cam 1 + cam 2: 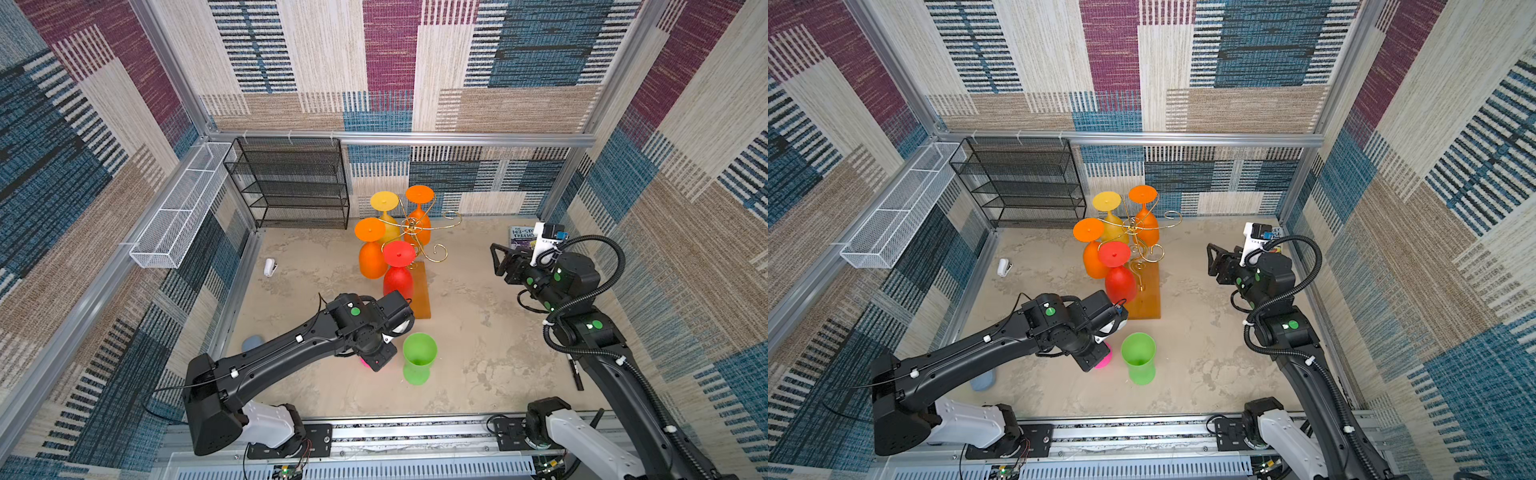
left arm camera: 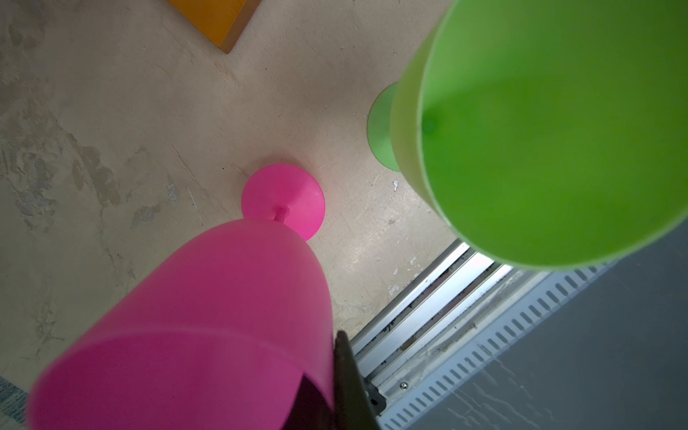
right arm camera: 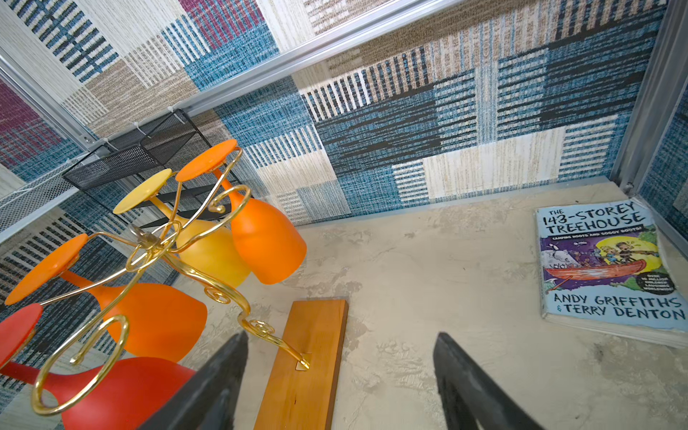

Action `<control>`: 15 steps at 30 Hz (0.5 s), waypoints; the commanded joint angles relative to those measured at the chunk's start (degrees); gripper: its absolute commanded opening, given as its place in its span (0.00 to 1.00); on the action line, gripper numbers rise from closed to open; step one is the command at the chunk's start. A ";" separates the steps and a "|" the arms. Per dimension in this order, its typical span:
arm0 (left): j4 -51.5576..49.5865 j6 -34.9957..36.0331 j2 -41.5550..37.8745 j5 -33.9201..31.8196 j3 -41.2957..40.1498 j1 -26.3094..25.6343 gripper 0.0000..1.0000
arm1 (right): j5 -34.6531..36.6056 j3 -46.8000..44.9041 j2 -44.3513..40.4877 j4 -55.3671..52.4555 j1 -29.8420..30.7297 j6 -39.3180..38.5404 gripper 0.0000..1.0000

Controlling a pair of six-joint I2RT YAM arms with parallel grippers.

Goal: Take the wine glass off the wine glass rack
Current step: Place the wine glass at the center of the table.

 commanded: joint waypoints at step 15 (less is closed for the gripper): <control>1.23 -0.66 2.24 -1.39 -0.27 -0.34 0.05 | 0.42 0.25 0.48 1.06 0.03 -0.11 0.79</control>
